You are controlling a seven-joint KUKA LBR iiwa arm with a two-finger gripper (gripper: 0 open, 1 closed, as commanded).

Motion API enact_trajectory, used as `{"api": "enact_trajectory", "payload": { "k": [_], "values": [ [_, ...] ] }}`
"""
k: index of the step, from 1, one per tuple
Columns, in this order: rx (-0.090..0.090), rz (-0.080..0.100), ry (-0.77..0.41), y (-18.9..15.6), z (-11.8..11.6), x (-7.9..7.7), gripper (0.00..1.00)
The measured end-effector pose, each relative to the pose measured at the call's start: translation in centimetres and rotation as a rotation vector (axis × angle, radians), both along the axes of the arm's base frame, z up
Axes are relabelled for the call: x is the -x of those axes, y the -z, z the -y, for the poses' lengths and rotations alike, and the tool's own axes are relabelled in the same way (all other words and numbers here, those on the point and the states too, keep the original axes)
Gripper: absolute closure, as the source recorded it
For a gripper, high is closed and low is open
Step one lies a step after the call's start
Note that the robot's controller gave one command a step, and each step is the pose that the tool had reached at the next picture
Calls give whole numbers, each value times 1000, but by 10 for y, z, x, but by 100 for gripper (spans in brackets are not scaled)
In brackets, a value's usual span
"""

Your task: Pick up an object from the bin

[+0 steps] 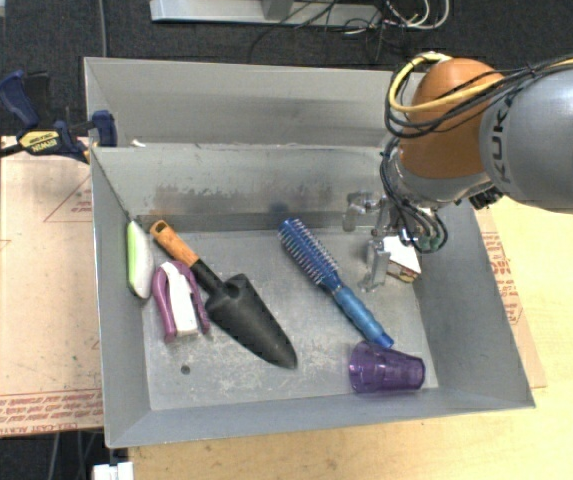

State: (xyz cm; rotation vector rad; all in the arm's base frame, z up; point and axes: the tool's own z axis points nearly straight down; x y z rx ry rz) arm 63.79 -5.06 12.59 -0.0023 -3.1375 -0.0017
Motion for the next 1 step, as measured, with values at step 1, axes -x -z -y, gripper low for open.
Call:
{"api": "enact_trajectory", "payload": {
  "k": [1],
  "values": [
    [0, 0, 0, -2, 0, 0, 0]
  ]
}}
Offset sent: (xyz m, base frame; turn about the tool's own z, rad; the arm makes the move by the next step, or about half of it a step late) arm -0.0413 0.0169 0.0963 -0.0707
